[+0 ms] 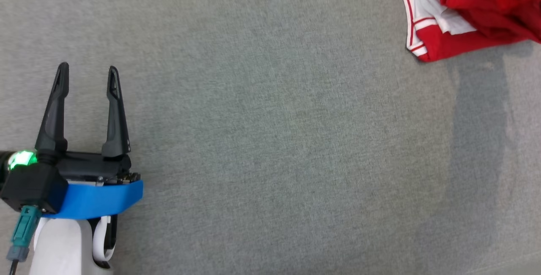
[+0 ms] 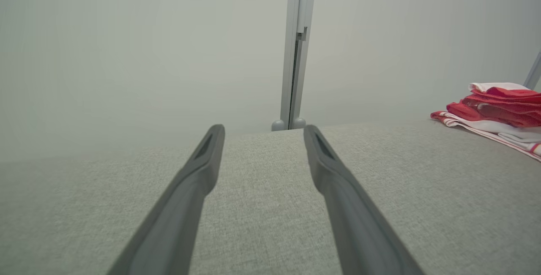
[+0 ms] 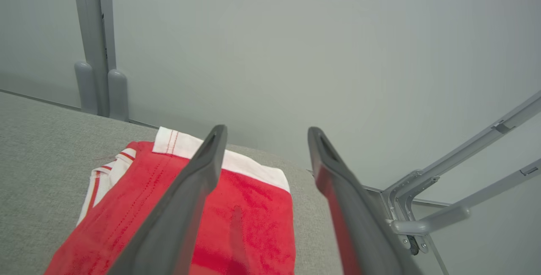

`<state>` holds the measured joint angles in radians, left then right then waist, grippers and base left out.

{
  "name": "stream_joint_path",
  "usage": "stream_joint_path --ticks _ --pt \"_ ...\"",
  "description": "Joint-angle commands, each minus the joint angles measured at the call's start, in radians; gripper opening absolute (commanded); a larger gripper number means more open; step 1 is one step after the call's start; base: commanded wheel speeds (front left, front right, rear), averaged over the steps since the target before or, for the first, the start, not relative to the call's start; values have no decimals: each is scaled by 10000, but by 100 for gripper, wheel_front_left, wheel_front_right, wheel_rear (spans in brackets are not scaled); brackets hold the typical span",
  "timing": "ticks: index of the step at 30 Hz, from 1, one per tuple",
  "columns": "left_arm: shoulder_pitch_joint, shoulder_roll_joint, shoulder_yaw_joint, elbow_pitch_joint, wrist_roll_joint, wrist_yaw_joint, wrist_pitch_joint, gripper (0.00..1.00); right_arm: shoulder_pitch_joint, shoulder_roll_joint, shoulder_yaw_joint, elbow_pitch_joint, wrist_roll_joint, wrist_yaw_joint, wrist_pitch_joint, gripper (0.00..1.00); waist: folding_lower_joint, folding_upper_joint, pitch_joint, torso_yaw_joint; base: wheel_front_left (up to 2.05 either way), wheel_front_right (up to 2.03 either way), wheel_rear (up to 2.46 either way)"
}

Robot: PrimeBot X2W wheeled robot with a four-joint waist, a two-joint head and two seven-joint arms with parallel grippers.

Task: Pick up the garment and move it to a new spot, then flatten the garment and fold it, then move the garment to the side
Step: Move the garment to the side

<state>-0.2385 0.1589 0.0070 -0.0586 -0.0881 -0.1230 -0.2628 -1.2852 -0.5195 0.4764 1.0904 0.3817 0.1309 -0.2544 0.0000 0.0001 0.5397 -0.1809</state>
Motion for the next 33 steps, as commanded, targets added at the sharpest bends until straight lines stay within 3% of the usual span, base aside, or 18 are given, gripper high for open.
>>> stream_joint_path --ticks 1,7,14,24,33 --pt "123 -2 61 37 -21 32 -22 100 249 72 -24 -60 43 -2 -62 100 0 -1 -199 -71 0 0 0" --pt "679 -357 256 403 -88 101 -24 100 1559 525 -632 -1597 12 -1 -105 100 0 -1 -1353 337 0 0 0" --pt "1516 -649 493 957 -123 104 -24 100 4255 1710 -1339 -3627 -393 -1 -109 100 0 -1 -2753 834 0 0 0" --pt "2219 -891 511 1473 -115 92 -22 100 7090 2744 -1939 -5194 -636 -1 -111 100 0 -1 -3908 1282 0 0 0" --pt "2596 -1000 474 1971 -158 114 -22 100 9430 3231 -2695 -6229 -938 -1 -109 100 0 -1 -4713 1447 0 0 0"
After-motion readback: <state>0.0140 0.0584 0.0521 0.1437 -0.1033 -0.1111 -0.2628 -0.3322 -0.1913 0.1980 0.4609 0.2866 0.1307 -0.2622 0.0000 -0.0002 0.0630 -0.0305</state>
